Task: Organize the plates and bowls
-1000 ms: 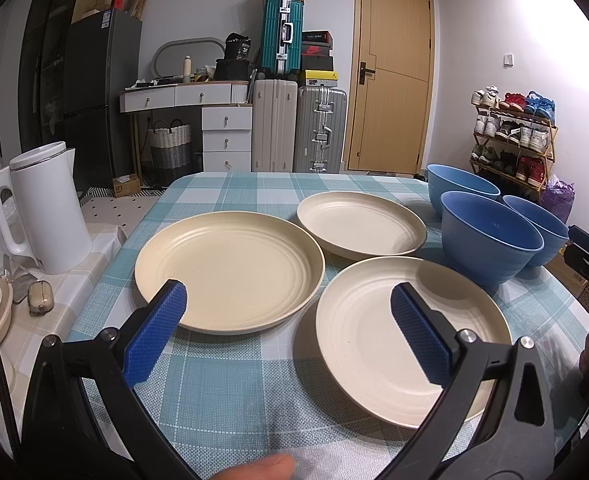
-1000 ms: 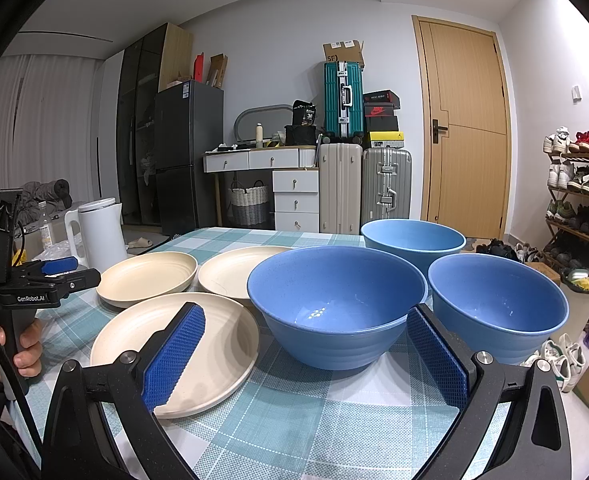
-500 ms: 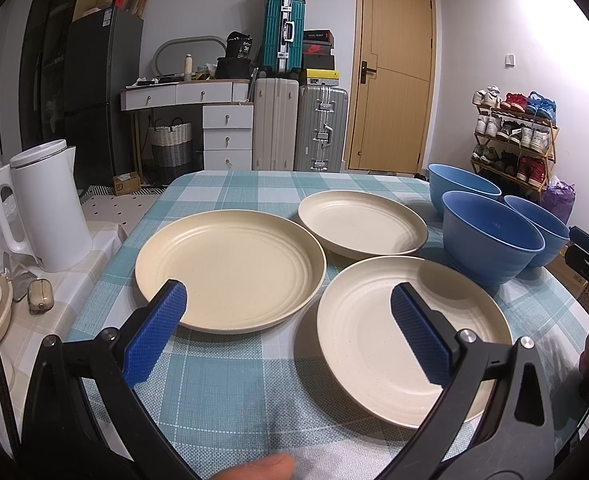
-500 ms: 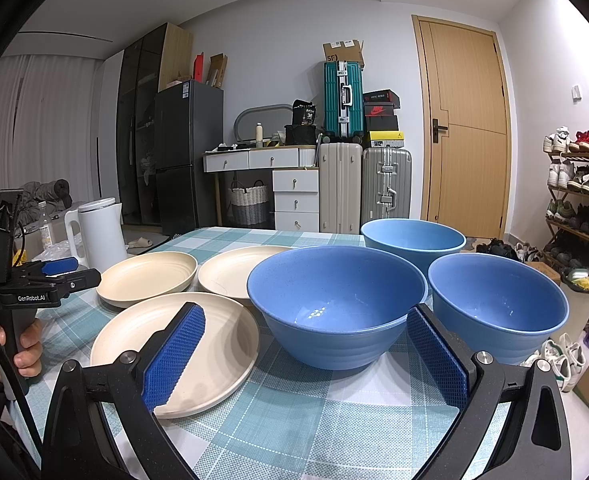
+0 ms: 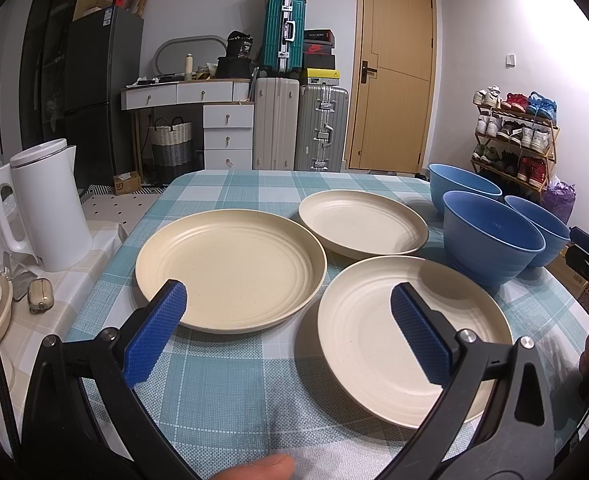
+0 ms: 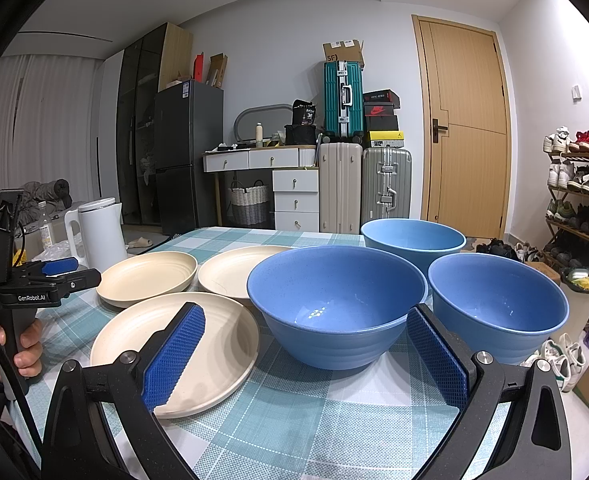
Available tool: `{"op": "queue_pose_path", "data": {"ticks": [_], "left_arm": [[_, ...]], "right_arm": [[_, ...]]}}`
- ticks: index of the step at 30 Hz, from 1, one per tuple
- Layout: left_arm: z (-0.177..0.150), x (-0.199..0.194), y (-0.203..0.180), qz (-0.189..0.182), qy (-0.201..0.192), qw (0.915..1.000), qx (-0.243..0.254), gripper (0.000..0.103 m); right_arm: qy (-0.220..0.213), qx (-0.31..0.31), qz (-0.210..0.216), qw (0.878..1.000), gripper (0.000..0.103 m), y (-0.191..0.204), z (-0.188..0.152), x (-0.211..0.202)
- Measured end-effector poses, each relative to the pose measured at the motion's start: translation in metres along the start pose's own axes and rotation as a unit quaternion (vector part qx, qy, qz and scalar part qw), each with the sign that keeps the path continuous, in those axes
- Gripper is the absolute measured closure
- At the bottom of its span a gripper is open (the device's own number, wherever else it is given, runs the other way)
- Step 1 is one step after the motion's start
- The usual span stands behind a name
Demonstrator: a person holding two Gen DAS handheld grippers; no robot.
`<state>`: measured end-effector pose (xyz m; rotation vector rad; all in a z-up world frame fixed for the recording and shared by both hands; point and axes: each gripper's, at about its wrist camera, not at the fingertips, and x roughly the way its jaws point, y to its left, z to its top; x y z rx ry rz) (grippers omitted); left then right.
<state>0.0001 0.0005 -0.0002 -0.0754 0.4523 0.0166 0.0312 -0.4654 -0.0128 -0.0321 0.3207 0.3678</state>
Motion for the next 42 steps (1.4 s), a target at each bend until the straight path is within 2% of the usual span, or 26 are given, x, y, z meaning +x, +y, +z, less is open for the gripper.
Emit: {"op": "queue_pose_path", "data": {"ticks": [42], "left_arm": [[-0.0012, -0.0023, 0.0036, 0.001, 0.001, 1.0000, -0.001, 0.001]], "right_arm": [[0.001, 0.000, 0.000, 1.000, 0.000, 0.0006, 0.0004, -0.0003]]}}
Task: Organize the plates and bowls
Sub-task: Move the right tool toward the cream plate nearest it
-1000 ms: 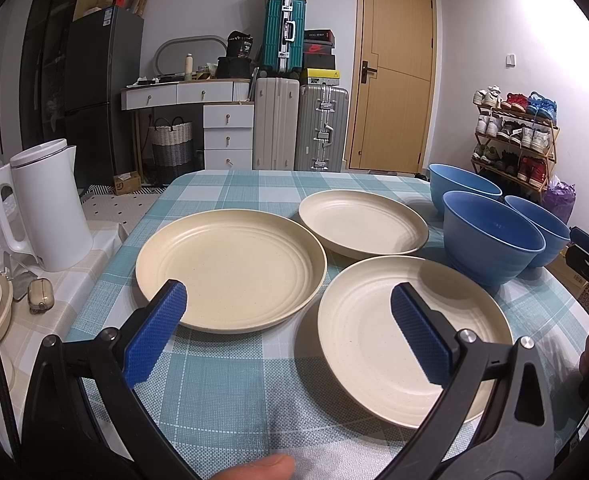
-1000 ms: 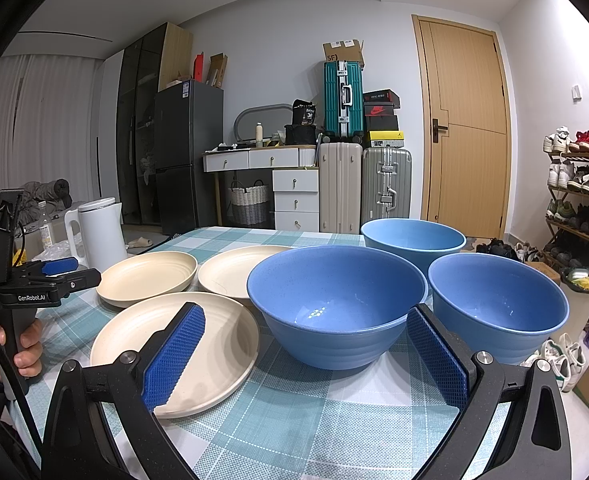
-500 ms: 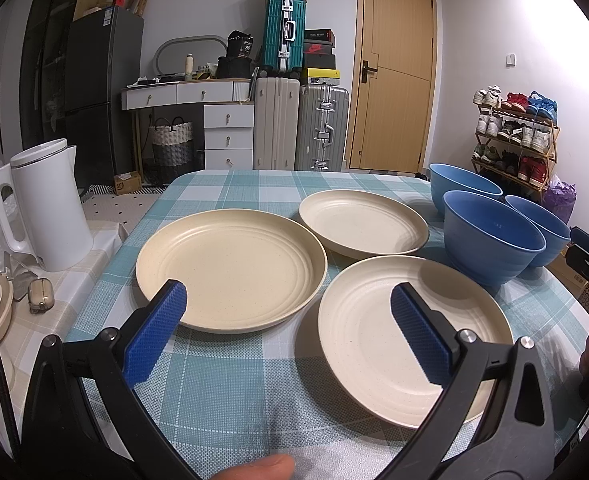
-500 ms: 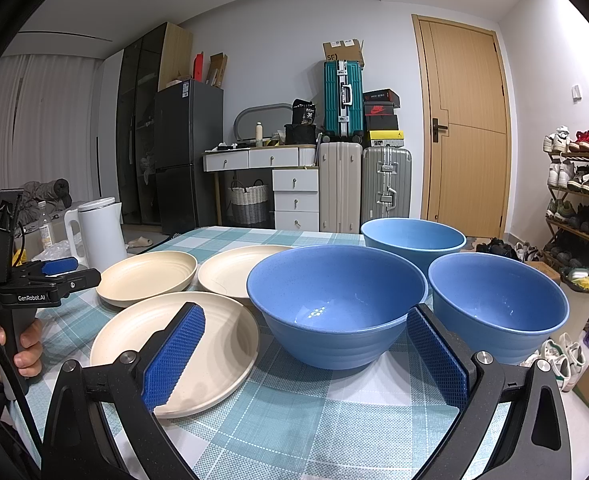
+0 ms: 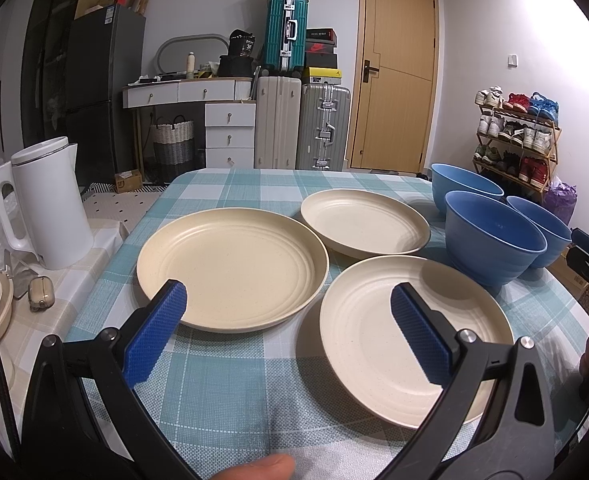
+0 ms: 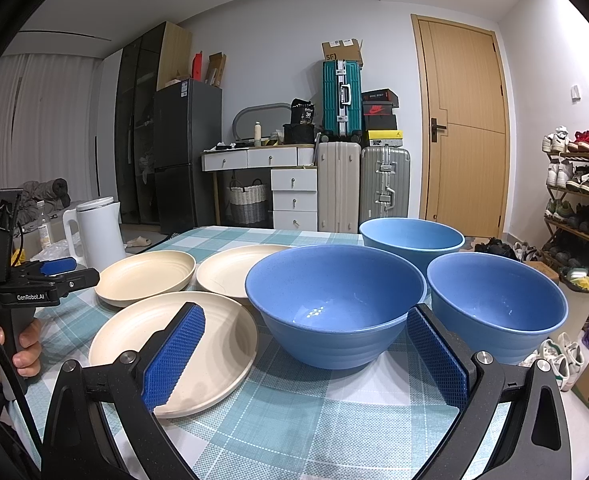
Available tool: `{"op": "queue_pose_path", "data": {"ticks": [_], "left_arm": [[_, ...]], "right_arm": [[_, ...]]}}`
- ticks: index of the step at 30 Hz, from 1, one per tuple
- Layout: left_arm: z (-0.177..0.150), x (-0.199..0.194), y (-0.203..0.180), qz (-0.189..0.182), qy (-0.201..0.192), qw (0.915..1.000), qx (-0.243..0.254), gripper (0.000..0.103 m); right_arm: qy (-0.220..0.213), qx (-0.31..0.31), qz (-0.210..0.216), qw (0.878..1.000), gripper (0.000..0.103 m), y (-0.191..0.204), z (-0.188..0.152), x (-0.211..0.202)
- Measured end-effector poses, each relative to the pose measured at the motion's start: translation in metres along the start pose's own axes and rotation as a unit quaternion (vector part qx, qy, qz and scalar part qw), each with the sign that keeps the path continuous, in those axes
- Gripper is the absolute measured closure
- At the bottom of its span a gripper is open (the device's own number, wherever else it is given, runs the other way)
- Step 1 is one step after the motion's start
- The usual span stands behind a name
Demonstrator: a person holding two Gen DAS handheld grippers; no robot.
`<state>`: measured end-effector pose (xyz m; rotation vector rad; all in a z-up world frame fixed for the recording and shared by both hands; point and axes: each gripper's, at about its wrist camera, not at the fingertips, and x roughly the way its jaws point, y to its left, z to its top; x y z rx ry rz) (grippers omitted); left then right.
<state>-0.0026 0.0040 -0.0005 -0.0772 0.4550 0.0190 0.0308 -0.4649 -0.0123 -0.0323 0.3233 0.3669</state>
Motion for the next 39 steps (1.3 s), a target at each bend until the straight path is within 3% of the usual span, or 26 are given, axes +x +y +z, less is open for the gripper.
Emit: {"op": "queue_pose_path", "data": {"ticks": [18, 24, 28, 31, 35, 39], "left_arm": [[0.000, 0.006, 0.009, 0.008, 0.014, 0.9997, -0.020, 0.001], [0.002, 0.011, 0.005, 0.033, 0.035, 0.9988, 0.004, 0.001], [0.008, 0.011, 0.011, 0.028, 0.045, 0.9985, -0.011, 0.001], [0.014, 0.011, 0.016, 0.045, 0.054, 0.9973, -0.019, 0.001], [0.021, 0.006, 0.023, 0.064, 0.058, 0.9960, -0.019, 0.001], [0.031, 0.001, 0.031, 0.056, 0.065, 0.9957, -0.036, 0.001]], "right_arm": [[0.034, 0.006, -0.012, 0.999, 0.000, 0.000, 0.002, 0.010], [0.055, 0.005, 0.010, 0.998, 0.000, 0.012, 0.010, 0.014], [0.059, -0.011, 0.026, 0.998, 0.000, 0.031, 0.018, 0.016], [0.063, -0.009, 0.045, 0.997, 0.000, 0.041, 0.026, 0.017], [0.074, 0.008, 0.068, 0.995, 0.000, 0.051, 0.036, 0.022], [0.092, 0.030, 0.084, 0.992, 0.000, 0.057, 0.048, 0.031]]}}
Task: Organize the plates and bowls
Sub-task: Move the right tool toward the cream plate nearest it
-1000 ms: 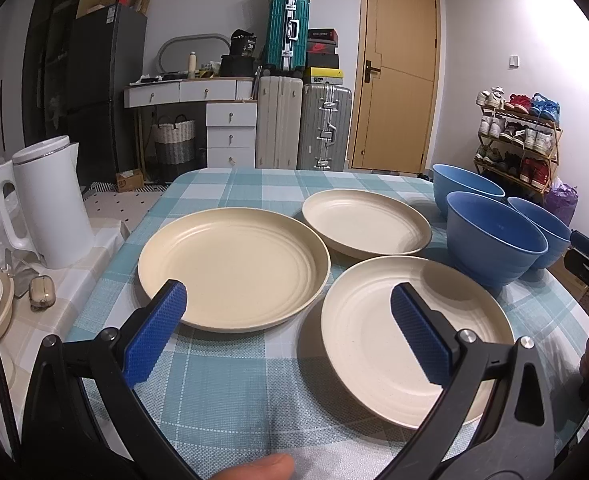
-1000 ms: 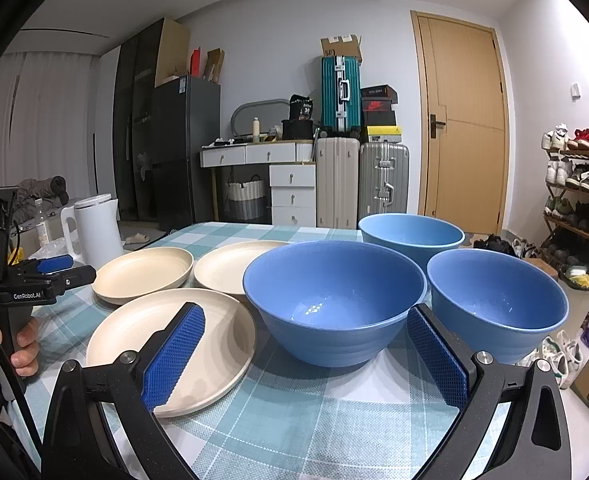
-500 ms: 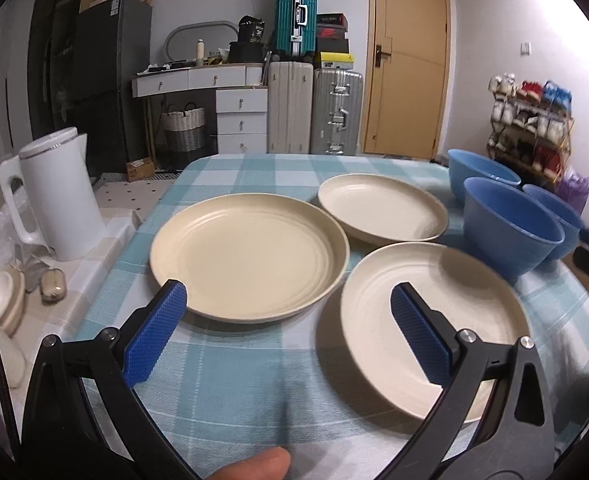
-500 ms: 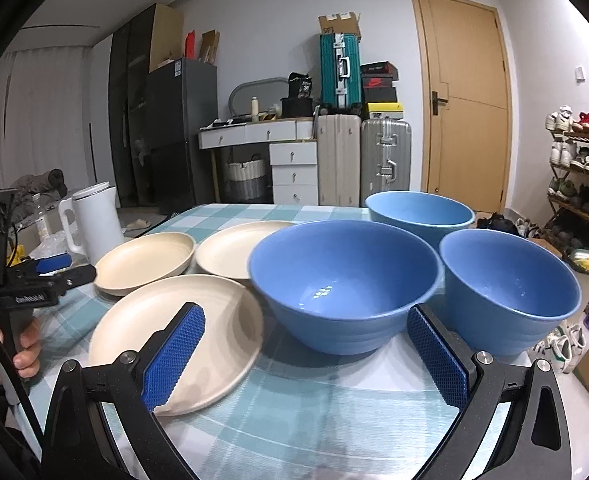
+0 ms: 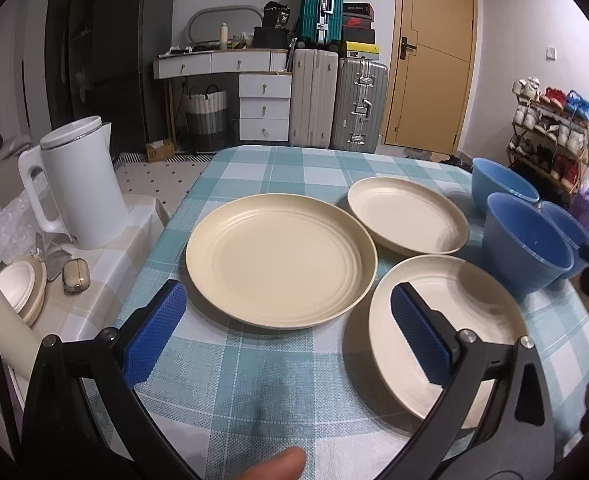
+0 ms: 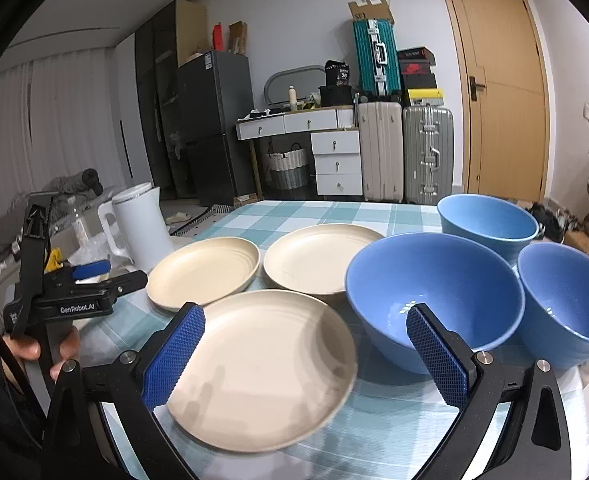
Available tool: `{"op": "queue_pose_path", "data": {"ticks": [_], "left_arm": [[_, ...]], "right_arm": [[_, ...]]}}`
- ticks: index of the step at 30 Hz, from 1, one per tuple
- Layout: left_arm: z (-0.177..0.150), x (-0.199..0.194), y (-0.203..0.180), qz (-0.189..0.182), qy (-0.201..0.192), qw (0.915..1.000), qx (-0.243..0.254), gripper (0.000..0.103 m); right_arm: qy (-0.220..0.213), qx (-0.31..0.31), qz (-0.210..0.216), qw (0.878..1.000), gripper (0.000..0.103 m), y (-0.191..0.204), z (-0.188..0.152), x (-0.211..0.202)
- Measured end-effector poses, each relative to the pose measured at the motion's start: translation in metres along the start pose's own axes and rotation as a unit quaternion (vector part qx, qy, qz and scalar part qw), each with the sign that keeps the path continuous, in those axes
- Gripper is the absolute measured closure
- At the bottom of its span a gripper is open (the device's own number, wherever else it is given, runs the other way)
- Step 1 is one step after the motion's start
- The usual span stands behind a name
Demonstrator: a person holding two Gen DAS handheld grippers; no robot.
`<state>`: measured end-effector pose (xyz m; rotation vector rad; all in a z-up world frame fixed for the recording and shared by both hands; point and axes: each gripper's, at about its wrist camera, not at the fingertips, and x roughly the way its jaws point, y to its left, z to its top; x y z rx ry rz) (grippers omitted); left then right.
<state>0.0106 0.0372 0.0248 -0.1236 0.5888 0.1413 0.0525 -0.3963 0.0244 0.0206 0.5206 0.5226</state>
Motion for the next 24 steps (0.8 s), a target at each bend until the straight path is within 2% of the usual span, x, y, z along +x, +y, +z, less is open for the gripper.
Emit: {"op": "queue_pose_path", "data": {"ticks": [7, 12, 24], "left_arm": [[0.017, -0.007, 0.015, 0.011, 0.015, 0.9997, -0.018, 0.001], [0.023, 0.004, 0.031, 0.006, 0.045, 0.9979, -0.045, 0.001], [0.034, 0.037, 0.058, 0.010, 0.071, 0.9945, -0.076, 0.001]], "right_arm": [[0.012, 0.026, 0.019, 0.999, 0.000, 0.007, 0.026, 0.011], [0.031, 0.033, 0.034, 0.998, 0.000, 0.016, 0.044, 0.022], [0.068, 0.040, 0.038, 0.996, 0.000, 0.037, 0.066, 0.073]]}}
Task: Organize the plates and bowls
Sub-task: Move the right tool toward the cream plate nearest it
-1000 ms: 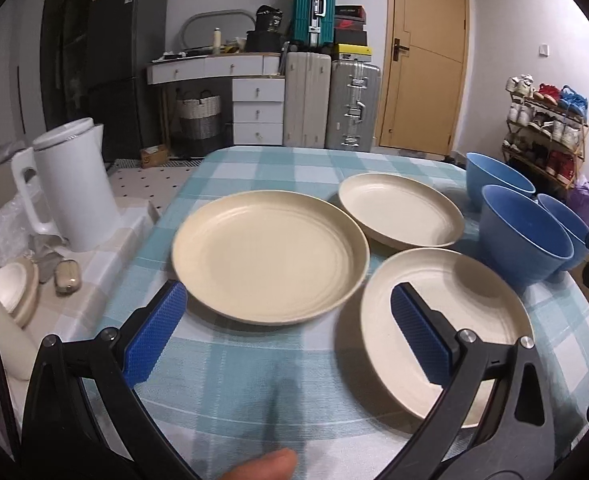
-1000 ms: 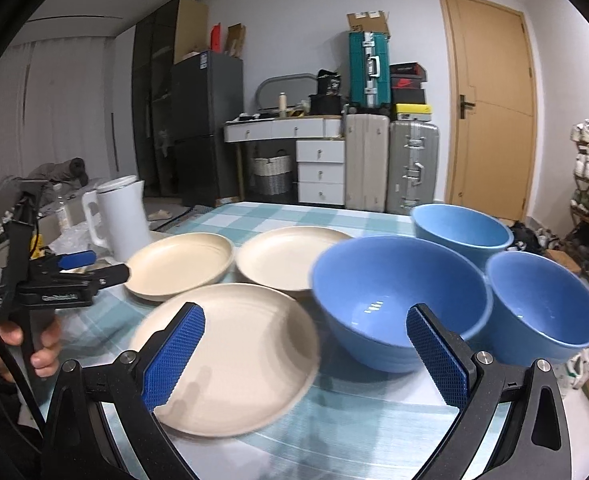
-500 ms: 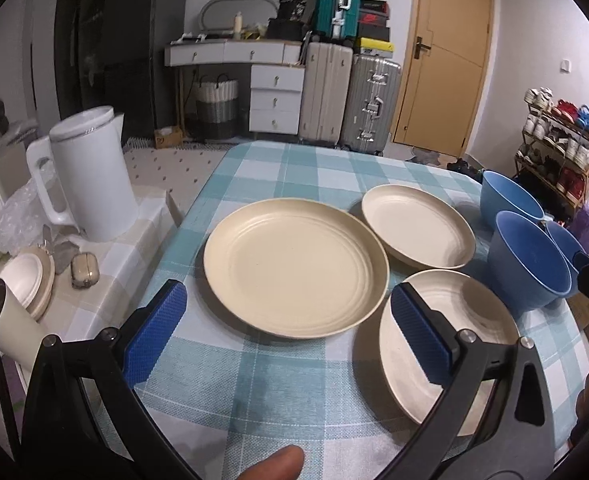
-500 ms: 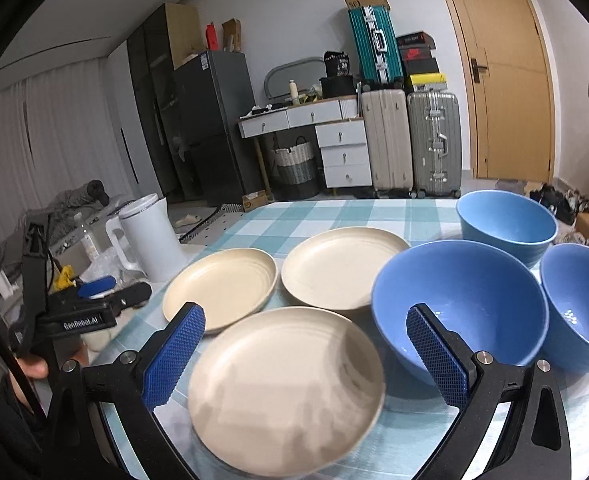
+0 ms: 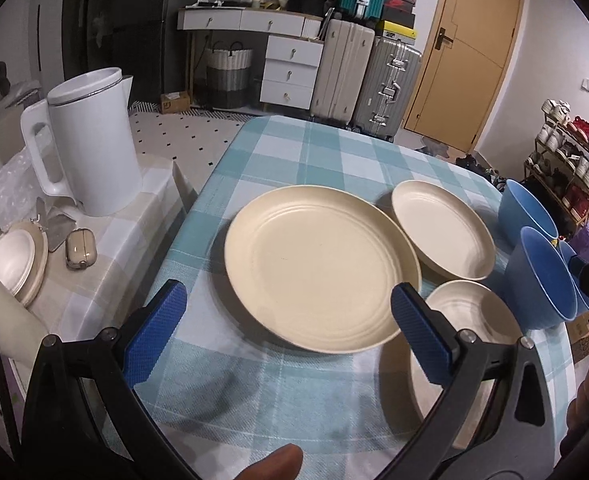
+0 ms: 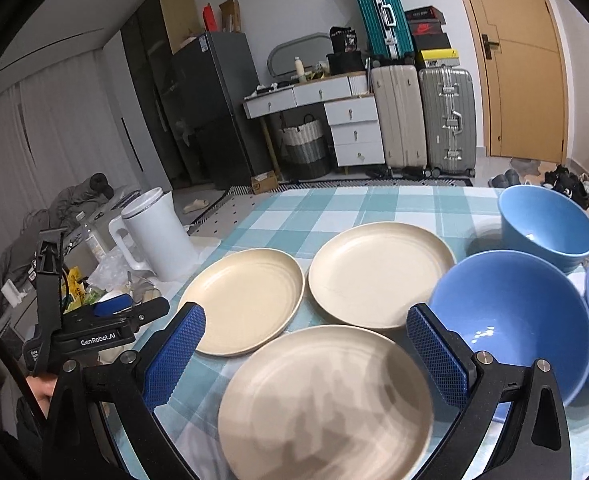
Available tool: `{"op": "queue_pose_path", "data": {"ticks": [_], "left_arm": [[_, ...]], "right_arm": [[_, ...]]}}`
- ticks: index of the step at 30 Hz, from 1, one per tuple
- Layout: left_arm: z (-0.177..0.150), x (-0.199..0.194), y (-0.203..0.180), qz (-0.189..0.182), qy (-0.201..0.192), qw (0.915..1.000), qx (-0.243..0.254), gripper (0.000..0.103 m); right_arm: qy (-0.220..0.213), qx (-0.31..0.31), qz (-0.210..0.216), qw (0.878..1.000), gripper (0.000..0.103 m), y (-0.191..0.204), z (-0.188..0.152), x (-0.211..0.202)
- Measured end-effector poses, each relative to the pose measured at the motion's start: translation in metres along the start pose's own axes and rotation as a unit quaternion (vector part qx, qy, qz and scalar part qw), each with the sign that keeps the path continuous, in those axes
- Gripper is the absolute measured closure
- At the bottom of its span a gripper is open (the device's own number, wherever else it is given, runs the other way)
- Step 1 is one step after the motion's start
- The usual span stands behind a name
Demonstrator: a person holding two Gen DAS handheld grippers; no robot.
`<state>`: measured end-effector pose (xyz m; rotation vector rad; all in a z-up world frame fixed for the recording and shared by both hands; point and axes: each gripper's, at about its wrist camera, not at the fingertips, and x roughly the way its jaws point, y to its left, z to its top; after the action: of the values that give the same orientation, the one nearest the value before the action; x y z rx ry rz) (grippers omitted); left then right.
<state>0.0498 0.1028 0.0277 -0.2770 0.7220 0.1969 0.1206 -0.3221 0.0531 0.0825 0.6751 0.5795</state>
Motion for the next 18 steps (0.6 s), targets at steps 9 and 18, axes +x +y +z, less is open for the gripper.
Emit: {"op": "queue_pose_path", "data": {"ticks": [9, 18], "left_arm": [[0.008, 0.029, 0.020, 0.010, 0.021, 0.9997, -0.013, 0.001], [0.005, 0.066, 0.032, 0.013, 0.048, 0.9984, -0.025, 0.001]], "right_arm": [[0.043, 0.005, 0.009, 0.999, 0.000, 0.010, 0.005, 0.049], [0.091, 0.001, 0.010, 0.996, 0.001, 0.015, 0.004, 0.101]]}}
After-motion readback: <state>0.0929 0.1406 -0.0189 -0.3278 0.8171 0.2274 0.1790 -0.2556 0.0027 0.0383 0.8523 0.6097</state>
